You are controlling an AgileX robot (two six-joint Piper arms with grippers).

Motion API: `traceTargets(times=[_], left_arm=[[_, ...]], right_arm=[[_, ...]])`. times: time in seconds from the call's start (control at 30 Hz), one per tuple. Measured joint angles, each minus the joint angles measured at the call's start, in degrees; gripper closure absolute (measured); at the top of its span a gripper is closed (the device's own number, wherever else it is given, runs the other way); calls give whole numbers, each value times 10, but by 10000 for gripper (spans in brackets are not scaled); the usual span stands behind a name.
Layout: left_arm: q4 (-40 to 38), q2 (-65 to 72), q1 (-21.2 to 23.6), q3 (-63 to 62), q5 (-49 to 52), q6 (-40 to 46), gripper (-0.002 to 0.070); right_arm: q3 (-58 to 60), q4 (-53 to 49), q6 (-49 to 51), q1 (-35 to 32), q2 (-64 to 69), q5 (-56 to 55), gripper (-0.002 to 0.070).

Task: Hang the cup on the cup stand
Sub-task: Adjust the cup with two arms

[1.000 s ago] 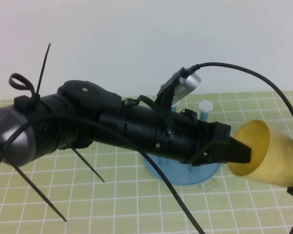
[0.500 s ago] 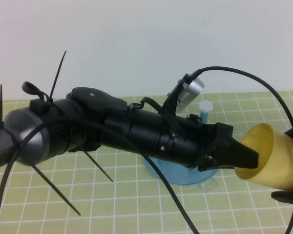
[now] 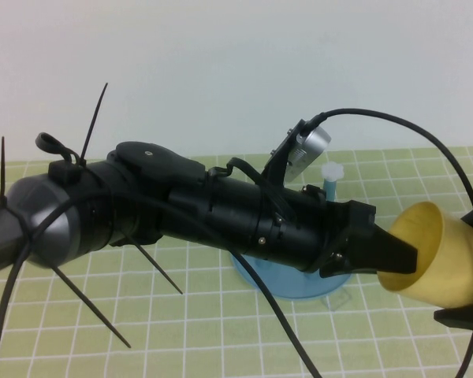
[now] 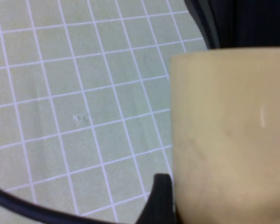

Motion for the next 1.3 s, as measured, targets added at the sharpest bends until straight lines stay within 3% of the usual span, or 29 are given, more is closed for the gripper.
traceTargets(times=[0.13,0.4,0.5,0.7,0.8,1.3], left_arm=[[0,0,0,0,0,3,666],[0,0,0,1,-3,10,653],[-8,0,0,1,-6,11,594],[-13,0,0,1,-4,11,401],[-17,0,3,1,4,11,368],[-41,0,127,1,151,40,354]], right_arm=[[0,0,0,0,0,0,94],[0,0,0,0,0,0,100],[0,0,0,1,1,5,100],[0,0,0,2,1,18,100],[0,0,0,5,1,22,100],[0,1,-1,5,1,21,101]])
